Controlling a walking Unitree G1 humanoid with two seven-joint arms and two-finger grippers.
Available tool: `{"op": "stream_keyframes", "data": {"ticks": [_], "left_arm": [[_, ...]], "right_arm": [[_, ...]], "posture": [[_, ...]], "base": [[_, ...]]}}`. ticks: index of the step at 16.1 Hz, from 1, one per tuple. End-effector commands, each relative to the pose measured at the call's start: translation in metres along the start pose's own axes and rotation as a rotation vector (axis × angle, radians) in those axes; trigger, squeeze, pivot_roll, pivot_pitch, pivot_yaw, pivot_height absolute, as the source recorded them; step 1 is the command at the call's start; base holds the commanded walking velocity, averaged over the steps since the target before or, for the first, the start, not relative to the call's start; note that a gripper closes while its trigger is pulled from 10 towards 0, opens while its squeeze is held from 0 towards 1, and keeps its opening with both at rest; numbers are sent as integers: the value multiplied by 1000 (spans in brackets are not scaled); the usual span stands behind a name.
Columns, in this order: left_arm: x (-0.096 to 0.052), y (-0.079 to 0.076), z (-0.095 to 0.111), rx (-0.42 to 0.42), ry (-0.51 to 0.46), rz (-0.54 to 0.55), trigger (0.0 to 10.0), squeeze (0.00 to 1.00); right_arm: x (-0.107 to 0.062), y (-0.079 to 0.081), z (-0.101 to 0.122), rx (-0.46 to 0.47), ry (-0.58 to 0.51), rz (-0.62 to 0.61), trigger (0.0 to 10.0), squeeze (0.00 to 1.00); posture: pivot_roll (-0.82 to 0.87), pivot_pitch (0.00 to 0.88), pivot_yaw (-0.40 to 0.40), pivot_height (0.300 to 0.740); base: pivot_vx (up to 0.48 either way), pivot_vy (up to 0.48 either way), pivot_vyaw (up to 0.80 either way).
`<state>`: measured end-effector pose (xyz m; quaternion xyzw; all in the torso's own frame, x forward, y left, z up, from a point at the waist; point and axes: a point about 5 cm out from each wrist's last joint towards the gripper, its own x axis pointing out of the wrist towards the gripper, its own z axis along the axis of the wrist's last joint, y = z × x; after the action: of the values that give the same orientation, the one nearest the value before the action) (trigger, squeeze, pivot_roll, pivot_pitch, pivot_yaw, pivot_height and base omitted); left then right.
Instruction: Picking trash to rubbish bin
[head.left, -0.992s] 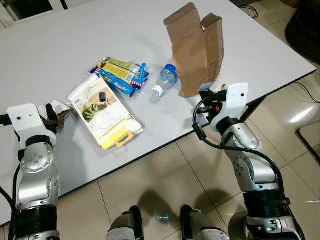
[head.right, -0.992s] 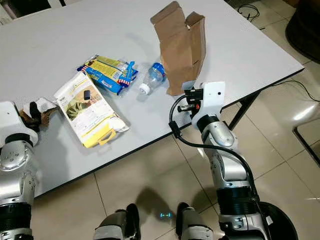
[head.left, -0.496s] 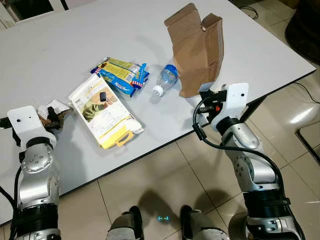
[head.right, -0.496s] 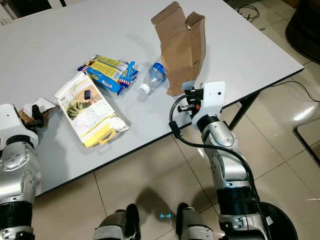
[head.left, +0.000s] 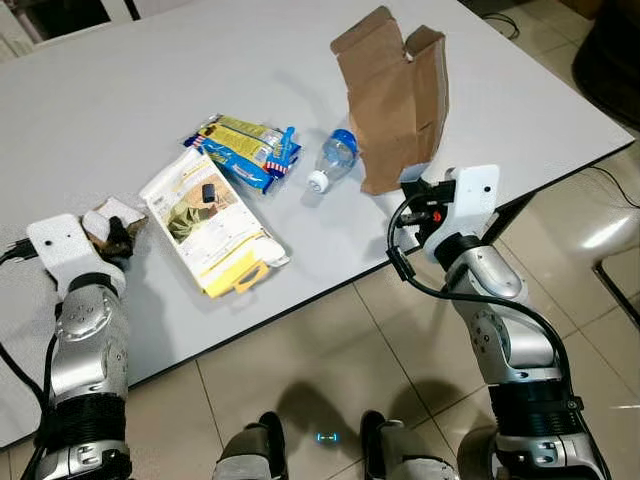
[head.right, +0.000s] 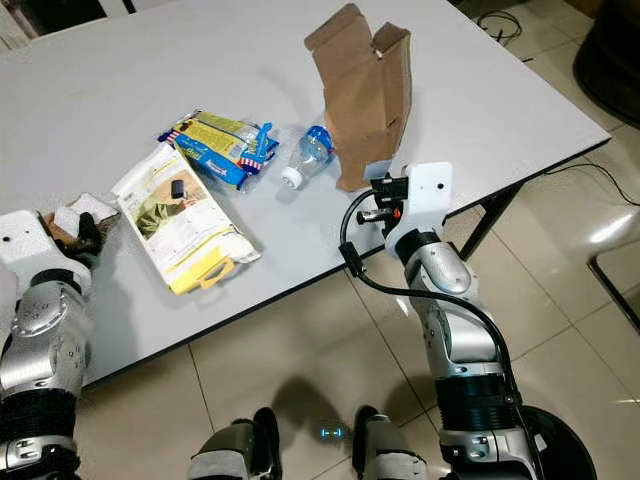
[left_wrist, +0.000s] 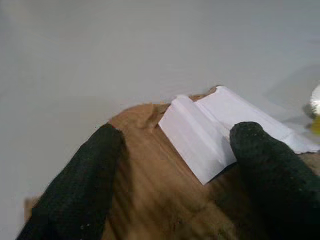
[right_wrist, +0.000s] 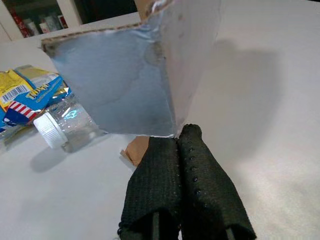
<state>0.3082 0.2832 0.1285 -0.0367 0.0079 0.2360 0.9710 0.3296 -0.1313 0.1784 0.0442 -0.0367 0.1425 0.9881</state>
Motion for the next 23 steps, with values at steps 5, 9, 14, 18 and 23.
{"op": "stream_keyframes", "data": {"ticks": [5, 9, 14, 18, 23], "left_arm": [[-9, 0, -26, -72, 104, -27, 0, 0], [-9, 2, -27, -95, 100, -26, 0, 0], [-9, 1, -26, -110, 86, -27, 0, 0], [-9, 2, -26, -108, 79, -24, 0, 0], [-9, 3, -15, -6, -17, -20, 0, 0]], "right_arm": [[-4, 0, 0, -8, 8, 9, 10000, 0], [-3, 0, 0, -9, 10, 12, 10000, 0], [-3, 0, 0, -11, 13, 13, 10000, 0], [-3, 1, 0, -10, 13, 14, 10000, 0], [-2, 1, 0, -8, 13, 14, 10000, 0]], "posture": [[-122, 271, 36, 740], [-123, 270, 32, 740], [-125, 270, 30, 740], [-124, 273, 28, 740], [-118, 266, 30, 740]], "base": [[0, 0, 0], [0, 0, 0], [0, 0, 0], [0, 0, 0], [0, 0, 0]]}}
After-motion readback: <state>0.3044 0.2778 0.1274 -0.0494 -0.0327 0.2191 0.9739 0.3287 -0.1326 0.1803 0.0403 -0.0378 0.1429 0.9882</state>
